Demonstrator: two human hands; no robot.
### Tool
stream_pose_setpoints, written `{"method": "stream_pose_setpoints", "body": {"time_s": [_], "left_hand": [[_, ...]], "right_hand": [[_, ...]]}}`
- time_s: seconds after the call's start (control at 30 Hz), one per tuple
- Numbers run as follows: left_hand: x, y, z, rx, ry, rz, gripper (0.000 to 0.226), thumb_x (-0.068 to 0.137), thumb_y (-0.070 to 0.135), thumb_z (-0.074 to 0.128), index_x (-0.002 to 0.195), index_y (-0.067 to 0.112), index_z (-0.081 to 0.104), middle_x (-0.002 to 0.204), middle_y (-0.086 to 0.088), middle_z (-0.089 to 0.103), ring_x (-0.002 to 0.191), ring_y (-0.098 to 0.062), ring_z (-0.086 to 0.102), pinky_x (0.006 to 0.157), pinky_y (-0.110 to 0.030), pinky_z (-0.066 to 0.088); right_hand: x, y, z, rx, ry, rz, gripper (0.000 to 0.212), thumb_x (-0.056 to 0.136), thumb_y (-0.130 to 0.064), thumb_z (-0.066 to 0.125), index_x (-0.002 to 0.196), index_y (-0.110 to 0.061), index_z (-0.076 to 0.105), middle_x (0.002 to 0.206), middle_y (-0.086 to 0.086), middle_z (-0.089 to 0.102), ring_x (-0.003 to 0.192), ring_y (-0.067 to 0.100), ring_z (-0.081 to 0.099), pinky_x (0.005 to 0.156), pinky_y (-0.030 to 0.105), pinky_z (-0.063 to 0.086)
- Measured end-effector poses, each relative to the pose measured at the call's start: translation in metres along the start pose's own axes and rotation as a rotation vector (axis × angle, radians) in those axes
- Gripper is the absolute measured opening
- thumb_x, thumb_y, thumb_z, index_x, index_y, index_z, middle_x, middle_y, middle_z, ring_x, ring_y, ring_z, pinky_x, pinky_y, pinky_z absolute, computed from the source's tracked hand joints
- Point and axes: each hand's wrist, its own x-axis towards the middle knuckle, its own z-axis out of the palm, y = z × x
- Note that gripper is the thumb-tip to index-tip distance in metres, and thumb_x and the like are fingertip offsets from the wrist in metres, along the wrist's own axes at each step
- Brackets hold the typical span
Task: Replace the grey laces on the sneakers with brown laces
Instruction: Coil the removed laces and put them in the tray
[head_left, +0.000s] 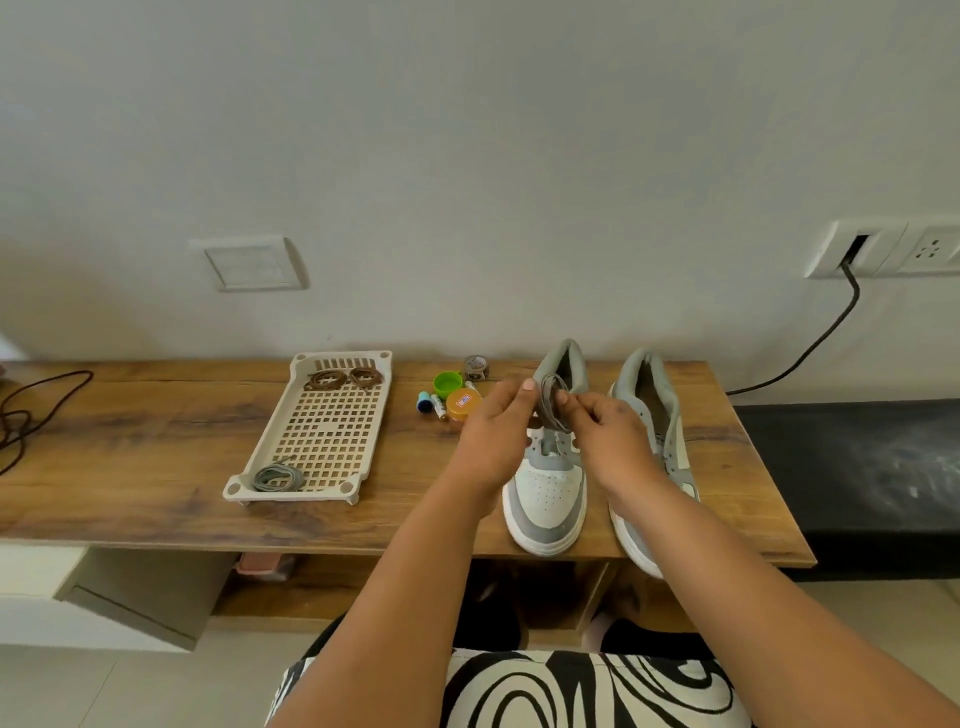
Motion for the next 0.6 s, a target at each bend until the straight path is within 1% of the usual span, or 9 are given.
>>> {"method": "stream_pose_setpoints", "body": {"time_s": [0.07,0.1,0.13,0.2,0.3,0.4,0.47,0.53,0.6], "left_hand": [[0.003,0.005,-0.018,-0.008,0.061,-0.019,0.029,0.107,0.026,0.040,0.114,0.010,0.063,0.103,-0.003,0.070,0.091,-0.013,0.065,0.075,-0.023,0.051],[0.005,0.006,-0.031,-0.022,0.109,-0.039,0.027,0.106,0.024,0.041,0.113,0.009,0.062,0.100,-0.003,0.069,0.086,-0.012,0.064,0.070,-0.022,0.052],[0.007,0.007,-0.045,-0.039,0.164,-0.060,0.025,0.106,0.022,0.042,0.111,0.008,0.061,0.099,-0.004,0.067,0.082,-0.011,0.063,0.065,-0.021,0.052],[0.011,0.005,-0.083,-0.050,0.315,-0.073,0.020,0.105,0.019,0.043,0.107,0.010,0.060,0.100,-0.007,0.064,0.078,-0.013,0.061,0.059,-0.020,0.051],[0.012,-0.008,-0.147,0.004,0.540,-0.124,0.018,0.103,0.018,0.046,0.110,0.012,0.062,0.105,-0.007,0.066,0.080,-0.015,0.060,0.064,-0.024,0.050],[-0.001,-0.033,-0.204,-0.037,0.775,-0.286,0.020,0.100,0.023,0.052,0.115,0.013,0.062,0.104,-0.005,0.066,0.084,-0.015,0.062,0.064,-0.028,0.049],[-0.008,-0.048,-0.228,-0.132,0.891,-0.376,0.026,0.098,0.022,0.052,0.121,0.013,0.059,0.107,-0.009,0.065,0.093,-0.022,0.065,0.072,-0.035,0.054],[-0.007,-0.058,-0.243,-0.178,0.949,-0.412,0.025,0.098,0.022,0.053,0.121,0.014,0.057,0.111,-0.011,0.063,0.099,-0.027,0.064,0.082,-0.041,0.057],[-0.002,-0.063,-0.250,-0.171,1.000,-0.415,0.020,0.095,0.027,0.055,0.113,0.019,0.057,0.115,-0.010,0.060,0.100,-0.028,0.063,0.086,-0.044,0.057]], "right_hand": [[0.007,-0.009,0.011,0.031,-0.041,0.001,0.031,0.100,-0.040,0.051,0.080,-0.023,0.069,0.082,0.015,0.068,0.070,0.019,0.056,0.066,0.034,0.046],[0.010,-0.013,0.021,0.039,-0.067,0.009,0.032,0.100,-0.040,0.051,0.079,-0.023,0.069,0.077,0.012,0.067,0.068,0.018,0.055,0.066,0.036,0.046],[0.013,-0.017,0.031,0.037,-0.092,0.020,0.033,0.099,-0.040,0.052,0.079,-0.021,0.069,0.076,0.010,0.065,0.067,0.017,0.054,0.067,0.035,0.044],[0.020,-0.023,0.060,-0.012,-0.168,0.001,0.037,0.099,-0.038,0.053,0.074,-0.014,0.064,0.073,0.013,0.060,0.068,0.019,0.049,0.066,0.032,0.035],[0.027,-0.036,0.109,-0.183,-0.344,-0.039,0.043,0.101,-0.037,0.051,0.062,-0.018,0.051,0.065,0.005,0.047,0.067,0.022,0.045,0.059,0.033,0.027],[0.038,-0.047,0.158,-0.398,-0.523,-0.069,0.043,0.102,-0.038,0.047,0.064,-0.017,0.049,0.066,0.002,0.046,0.064,0.019,0.044,0.053,0.032,0.025],[0.047,-0.051,0.189,-0.508,-0.586,-0.083,0.042,0.103,-0.038,0.046,0.071,-0.013,0.053,0.066,0.003,0.047,0.062,0.017,0.045,0.052,0.031,0.027],[0.055,-0.054,0.217,-0.593,-0.622,-0.124,0.040,0.103,-0.040,0.044,0.077,-0.013,0.059,0.075,0.005,0.055,0.076,0.022,0.053,0.059,0.031,0.035],[0.062,-0.052,0.241,-0.733,-0.643,-0.173,0.041,0.104,-0.043,0.039,0.097,-0.016,0.068,0.103,0.008,0.064,0.102,0.028,0.056,0.081,0.034,0.043]]}}
